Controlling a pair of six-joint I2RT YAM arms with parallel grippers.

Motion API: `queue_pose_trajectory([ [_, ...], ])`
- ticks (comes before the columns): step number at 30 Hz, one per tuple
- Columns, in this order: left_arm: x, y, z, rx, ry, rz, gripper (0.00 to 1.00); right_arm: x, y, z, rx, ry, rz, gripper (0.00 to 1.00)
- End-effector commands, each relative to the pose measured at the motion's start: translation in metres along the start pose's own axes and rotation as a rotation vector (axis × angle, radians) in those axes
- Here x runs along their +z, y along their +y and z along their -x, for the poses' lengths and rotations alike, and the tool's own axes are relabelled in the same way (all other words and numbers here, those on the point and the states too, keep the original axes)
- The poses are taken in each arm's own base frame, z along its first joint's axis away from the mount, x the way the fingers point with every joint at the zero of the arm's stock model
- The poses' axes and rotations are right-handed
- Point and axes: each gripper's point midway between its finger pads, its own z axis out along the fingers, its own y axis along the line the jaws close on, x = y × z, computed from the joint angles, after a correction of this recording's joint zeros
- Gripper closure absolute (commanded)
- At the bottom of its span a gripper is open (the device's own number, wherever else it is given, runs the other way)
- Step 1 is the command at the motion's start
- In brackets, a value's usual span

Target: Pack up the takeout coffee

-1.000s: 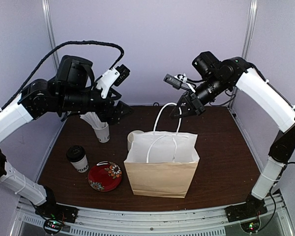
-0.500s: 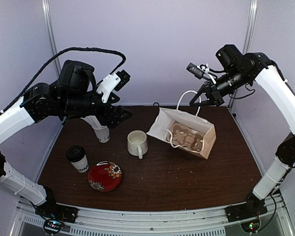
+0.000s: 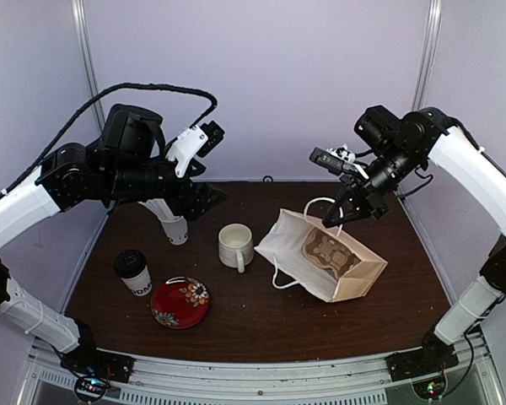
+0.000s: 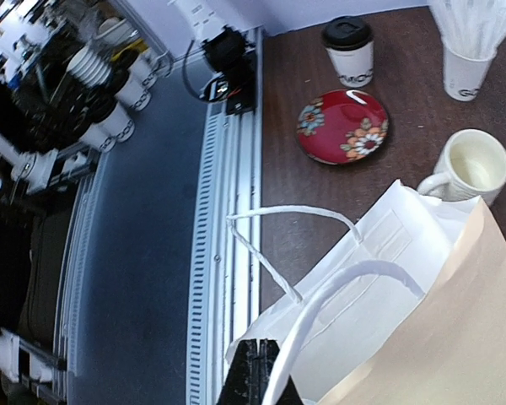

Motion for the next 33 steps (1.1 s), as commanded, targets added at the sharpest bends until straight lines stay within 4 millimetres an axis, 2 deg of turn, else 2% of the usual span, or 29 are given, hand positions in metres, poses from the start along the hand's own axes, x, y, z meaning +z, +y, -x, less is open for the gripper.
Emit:
queue_pose_trajectory([
  [1, -0.004, 0.008, 0.015, 0.009, -0.065, 0.035, 0.19, -0.008, 0.069, -0.019, -0.132, 0.053, 0.18, 1.0],
  [3, -0.003, 0.008, 0.014, 0.009, -0.068, 0.036, 0.19, -0.008, 0.083, -0.03, -0.119, 0.098, 0.225, 1.0],
  [14, 0.001, 0.007, 0.014, 0.025, -0.075, 0.035, 0.19, 0.013, 0.097, -0.082, -0.087, 0.274, 0.266, 1.0],
  [18, 0.001, 0.008, 0.013, 0.034, -0.078, 0.04, 0.19, 0.029, 0.107, -0.108, -0.079, 0.412, 0.302, 1.0],
  [21, 0.003, 0.007, 0.012, 0.037, -0.075, 0.04, 0.19, 0.033, 0.104, -0.122, -0.07, 0.487, 0.288, 1.0],
  [24, 0.008, 0.006, 0.008, 0.038, -0.064, 0.041, 0.19, 0.031, 0.103, -0.118, -0.092, 0.48, 0.27, 1.0],
  [29, 0.008, 0.009, 0.004, 0.044, -0.042, 0.054, 0.19, 0.016, 0.101, -0.096, -0.178, 0.429, 0.18, 1.0],
  [33, 0.004, 0.016, -0.002, 0.048, 0.002, 0.092, 0.19, -0.002, 0.086, -0.075, -0.222, 0.358, 0.083, 1.0],
])
